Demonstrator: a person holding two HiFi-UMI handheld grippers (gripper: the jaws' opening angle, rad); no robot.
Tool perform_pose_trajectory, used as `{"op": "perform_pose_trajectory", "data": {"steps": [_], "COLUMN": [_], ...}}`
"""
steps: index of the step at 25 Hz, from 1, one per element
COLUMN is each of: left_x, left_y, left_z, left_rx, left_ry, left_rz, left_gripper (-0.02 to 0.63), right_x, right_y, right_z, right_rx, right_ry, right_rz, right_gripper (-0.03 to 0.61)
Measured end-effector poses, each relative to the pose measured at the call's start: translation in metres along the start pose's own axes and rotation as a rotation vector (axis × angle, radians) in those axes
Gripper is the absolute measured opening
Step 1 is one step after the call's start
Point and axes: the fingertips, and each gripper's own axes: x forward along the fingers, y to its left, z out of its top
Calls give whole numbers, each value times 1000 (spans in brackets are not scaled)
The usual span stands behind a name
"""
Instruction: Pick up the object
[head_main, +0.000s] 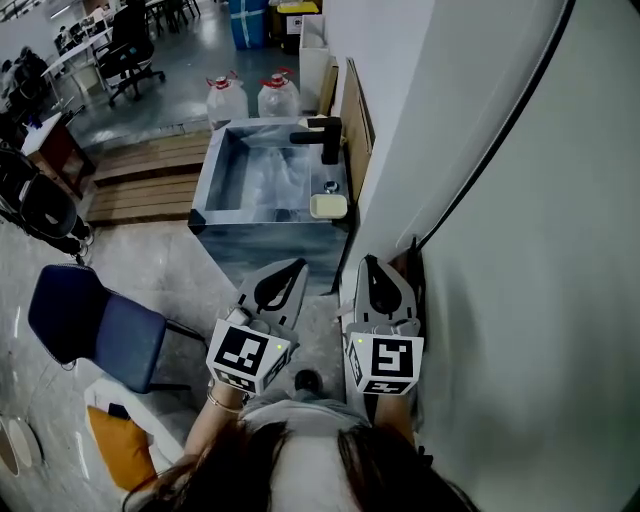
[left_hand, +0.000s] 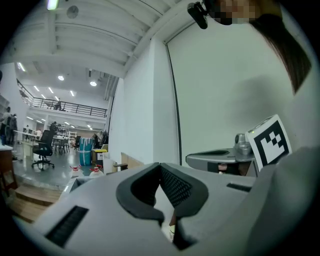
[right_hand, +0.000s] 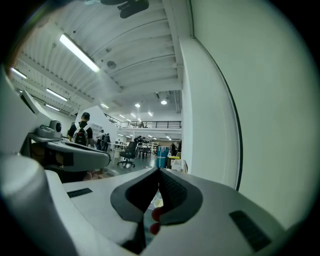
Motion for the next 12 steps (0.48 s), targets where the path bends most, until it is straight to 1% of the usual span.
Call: {"op": "perform_pose_trajectory", "data": {"steps": [12], "left_x": [34], "left_y": [7], "left_z": [-9], "left_rx": [-1], "left_ry": [36], "left_rz": [4], "left_gripper": [8], "right_x": [34], "right_y": [-22], "right_z": [-15], "right_rx": [13], "right_ry": [27], "right_rz": [17], "right_gripper": [26]}}
